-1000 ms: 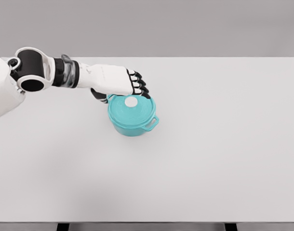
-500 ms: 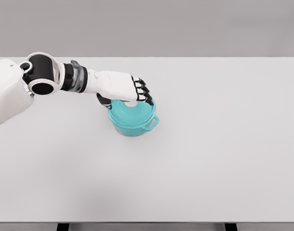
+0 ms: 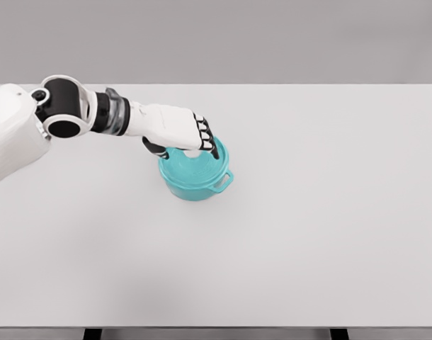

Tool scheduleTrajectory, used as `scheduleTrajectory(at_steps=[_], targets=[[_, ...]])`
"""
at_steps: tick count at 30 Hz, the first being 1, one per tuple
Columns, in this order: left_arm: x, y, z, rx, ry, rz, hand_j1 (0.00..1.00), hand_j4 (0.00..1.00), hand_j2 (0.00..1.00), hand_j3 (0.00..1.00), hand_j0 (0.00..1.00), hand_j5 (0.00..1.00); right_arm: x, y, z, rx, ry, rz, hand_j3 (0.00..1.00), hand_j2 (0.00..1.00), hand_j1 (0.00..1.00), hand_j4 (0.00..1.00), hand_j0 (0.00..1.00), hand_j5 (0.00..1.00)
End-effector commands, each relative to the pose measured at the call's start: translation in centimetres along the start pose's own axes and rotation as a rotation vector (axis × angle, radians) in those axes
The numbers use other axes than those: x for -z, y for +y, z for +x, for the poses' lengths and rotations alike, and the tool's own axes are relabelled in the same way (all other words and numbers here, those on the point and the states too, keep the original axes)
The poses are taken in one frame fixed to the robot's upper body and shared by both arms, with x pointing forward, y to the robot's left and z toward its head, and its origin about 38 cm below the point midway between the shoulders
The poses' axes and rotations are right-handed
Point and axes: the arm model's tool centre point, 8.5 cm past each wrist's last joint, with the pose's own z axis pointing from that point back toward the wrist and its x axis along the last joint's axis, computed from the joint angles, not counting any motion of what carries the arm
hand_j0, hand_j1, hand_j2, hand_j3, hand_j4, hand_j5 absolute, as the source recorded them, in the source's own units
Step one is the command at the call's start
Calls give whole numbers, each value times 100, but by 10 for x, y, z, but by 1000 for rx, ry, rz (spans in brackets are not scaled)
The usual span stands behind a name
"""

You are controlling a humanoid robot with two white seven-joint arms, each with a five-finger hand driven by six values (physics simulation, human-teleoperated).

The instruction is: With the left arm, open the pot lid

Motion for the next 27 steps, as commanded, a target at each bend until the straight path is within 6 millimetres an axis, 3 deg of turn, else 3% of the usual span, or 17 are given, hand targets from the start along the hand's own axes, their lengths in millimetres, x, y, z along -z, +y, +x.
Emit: scheduleTrajectory(at_steps=[1, 13, 22, 27], targets=[[2, -2, 2, -4, -6, -7, 84, 84, 84, 84, 84, 84, 0, 0, 0, 1, 0, 0, 100, 100, 100, 100, 100, 100], [1, -1, 0, -1, -3, -6, 83, 83, 83, 83, 83, 83, 0, 0, 0, 1, 0, 0, 100, 100, 100, 100, 100, 100], [1, 1, 0, 1, -3, -4, 71, 71, 71, 71, 71, 71, 0, 0, 0, 1, 0, 0, 100, 100, 100, 100, 100, 100], [1, 1, 0, 0, -4, -3, 71, 71, 71, 71, 71, 71, 0, 0, 0, 1, 0, 0, 100, 100, 100, 100, 100, 100]])
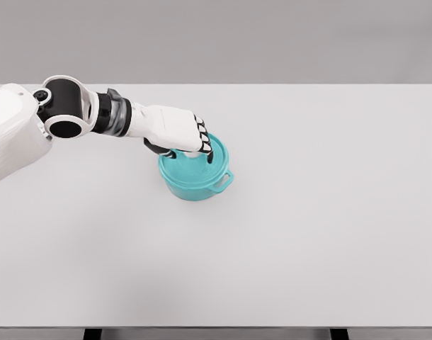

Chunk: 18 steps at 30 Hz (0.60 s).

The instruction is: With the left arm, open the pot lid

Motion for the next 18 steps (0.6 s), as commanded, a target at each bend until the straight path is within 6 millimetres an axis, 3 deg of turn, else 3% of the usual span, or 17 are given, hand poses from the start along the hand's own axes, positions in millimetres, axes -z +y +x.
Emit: scheduleTrajectory(at_steps=[1, 18], targets=[[-1, 1, 0, -5, 1, 6, 70, 70, 70, 70, 70, 70, 0, 0, 0, 1, 0, 0, 100, 100, 100, 100, 100, 100], [-2, 3, -2, 1, 7, 3, 57, 57, 57, 57, 57, 57, 0, 0, 0, 1, 0, 0, 100, 100, 100, 100, 100, 100]])
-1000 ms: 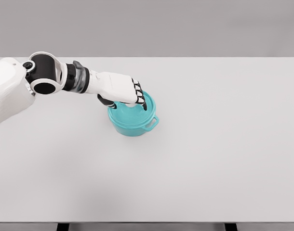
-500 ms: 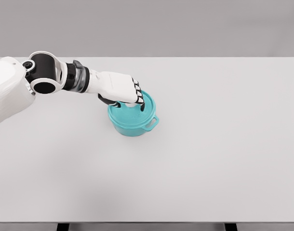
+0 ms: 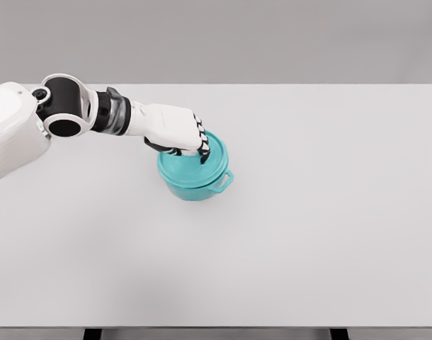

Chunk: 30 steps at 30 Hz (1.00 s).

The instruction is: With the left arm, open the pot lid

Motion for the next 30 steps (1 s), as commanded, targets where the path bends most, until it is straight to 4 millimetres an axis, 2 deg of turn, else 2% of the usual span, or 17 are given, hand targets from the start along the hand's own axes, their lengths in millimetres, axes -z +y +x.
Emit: scheduleTrajectory(at_steps=[1, 10, 22, 27, 30], targets=[[-1, 1, 0, -4, 2, 3, 57, 57, 57, 57, 57, 57, 0, 0, 0, 1, 0, 0, 100, 100, 100, 100, 100, 100], [-1, 2, -1, -3, 1, 7, 56, 56, 56, 56, 56, 56, 0, 0, 0, 1, 0, 0, 100, 100, 100, 100, 100, 100], [-13, 8, -8, -10, 20, 24, 56, 56, 56, 56, 56, 56, 0, 0, 0, 1, 0, 0, 100, 100, 100, 100, 100, 100], [-24, 4, -13, -21, 41, 21, 56, 56, 56, 56, 56, 56, 0, 0, 0, 1, 0, 0, 100, 100, 100, 100, 100, 100], [-47, -9, -24, -41, 89, -2, 57, 57, 57, 57, 57, 57, 0, 0, 0, 1, 0, 0, 100, 100, 100, 100, 100, 100]])
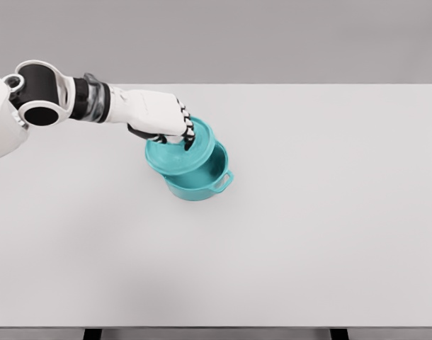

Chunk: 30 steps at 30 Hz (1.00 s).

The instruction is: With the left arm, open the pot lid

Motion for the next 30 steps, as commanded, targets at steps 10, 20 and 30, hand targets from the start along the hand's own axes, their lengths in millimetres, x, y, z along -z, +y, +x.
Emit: scheduleTrajectory(at_steps=[10, 20, 30], targets=[[-65, -37, -27, -72, 134, -53, 57, 57, 57, 57, 57, 57, 0, 0, 0, 1, 0, 0, 100, 100, 100, 100, 100, 100], [-91, -73, -46, -148, 217, -116, 57, 57, 57, 57, 57, 57, 0, 0, 0, 1, 0, 0, 100, 100, 100, 100, 100, 100], [-92, -103, -62, -251, 265, -147, 100, 100, 100, 100, 100, 100, 0, 0, 0, 1, 0, 0, 100, 100, 100, 100, 100, 100]])
